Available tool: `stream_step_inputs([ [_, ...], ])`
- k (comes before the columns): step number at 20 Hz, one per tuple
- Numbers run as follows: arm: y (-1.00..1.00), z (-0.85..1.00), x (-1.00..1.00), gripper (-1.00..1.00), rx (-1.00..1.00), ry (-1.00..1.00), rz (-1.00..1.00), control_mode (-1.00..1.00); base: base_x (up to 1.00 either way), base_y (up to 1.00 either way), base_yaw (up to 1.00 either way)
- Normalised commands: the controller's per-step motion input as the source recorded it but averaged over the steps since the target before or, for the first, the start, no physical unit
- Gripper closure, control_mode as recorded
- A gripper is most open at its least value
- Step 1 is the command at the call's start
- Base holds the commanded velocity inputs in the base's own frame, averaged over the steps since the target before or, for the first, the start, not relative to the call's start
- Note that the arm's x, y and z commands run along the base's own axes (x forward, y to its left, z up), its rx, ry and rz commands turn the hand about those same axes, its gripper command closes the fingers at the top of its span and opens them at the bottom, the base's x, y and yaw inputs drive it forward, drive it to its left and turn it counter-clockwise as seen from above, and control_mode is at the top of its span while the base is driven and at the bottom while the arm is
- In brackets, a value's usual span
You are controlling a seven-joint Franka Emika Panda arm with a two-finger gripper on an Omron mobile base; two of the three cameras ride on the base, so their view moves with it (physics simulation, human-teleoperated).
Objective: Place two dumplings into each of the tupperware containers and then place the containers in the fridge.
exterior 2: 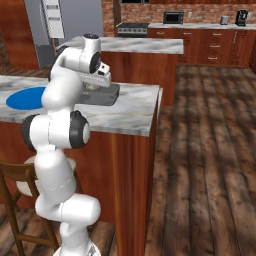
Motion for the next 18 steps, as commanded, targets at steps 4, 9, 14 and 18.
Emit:
stream_step_inputs([
  [4, -0.02, 0.03, 0.5, 1.0, -0.02, 0.29, -0.06, -1.0, 0.0, 0.0, 0.0],
  [9, 0.0, 0.0, 0.28, 1.0, -0.06, 0.11, 0.0, -1.0, 0.0, 0.0, 0.0],
  [14, -0.04, -0.04, 0.04, 1.0, -0.07, 0.05, 0.0, -1.0, 0.0, 0.0, 0.0],
  [18, -0.11, -0.31, 0.05, 1.0, -0.05, 0.0, 0.0, -1.0, 0.0, 0.0, 0.0],
])
